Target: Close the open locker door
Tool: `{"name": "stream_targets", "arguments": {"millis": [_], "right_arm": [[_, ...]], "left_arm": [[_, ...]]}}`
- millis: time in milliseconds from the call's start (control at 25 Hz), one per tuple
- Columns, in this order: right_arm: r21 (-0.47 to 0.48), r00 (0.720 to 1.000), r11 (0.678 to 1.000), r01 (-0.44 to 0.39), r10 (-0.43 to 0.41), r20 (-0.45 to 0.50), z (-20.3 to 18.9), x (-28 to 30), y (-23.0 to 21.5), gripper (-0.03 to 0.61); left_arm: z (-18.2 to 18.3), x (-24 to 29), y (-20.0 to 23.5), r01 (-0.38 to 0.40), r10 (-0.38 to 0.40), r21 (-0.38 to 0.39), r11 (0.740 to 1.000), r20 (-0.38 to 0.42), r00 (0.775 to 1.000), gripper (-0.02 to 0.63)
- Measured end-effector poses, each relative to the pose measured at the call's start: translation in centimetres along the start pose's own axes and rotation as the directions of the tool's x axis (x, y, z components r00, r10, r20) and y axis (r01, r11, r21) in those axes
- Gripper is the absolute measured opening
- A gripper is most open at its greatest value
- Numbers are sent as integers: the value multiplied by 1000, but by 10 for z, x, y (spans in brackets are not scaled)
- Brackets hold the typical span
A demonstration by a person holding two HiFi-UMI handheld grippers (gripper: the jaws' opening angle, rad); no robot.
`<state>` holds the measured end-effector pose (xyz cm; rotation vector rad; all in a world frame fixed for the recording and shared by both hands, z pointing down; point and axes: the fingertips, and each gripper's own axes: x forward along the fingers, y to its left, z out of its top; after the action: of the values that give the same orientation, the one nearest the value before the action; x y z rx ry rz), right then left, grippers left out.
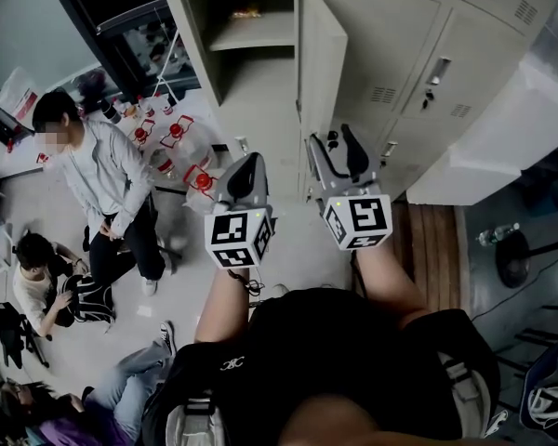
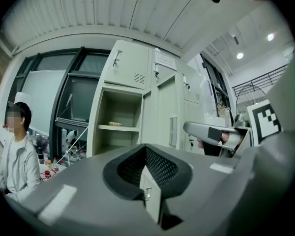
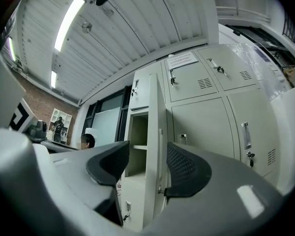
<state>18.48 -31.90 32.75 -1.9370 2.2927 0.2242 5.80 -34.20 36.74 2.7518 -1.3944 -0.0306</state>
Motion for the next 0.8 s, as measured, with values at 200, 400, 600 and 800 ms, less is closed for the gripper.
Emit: {"name": "stream_targets", "arguments": {"millis": [200, 400, 600, 800], "right_arm": [[8, 1000, 1000, 5, -5, -7, 1, 10, -6, 223], [4, 1000, 1000, -15, 15, -23, -2, 18, -7, 221], [19, 998, 999, -30, 31, -62, -10, 24, -8, 201], [24, 995, 999, -31, 34, -96, -12, 26, -8, 109]], "left_arm": [[1, -1, 3, -21, 21, 9, 1000, 1, 1000, 0], [-1, -4, 9, -48, 48, 12, 999, -7, 999, 0], [-3, -10, 12, -69, 69, 12, 998, -13, 998, 0], [-6, -16, 14, -91, 91, 11, 996, -17, 996, 0]]}}
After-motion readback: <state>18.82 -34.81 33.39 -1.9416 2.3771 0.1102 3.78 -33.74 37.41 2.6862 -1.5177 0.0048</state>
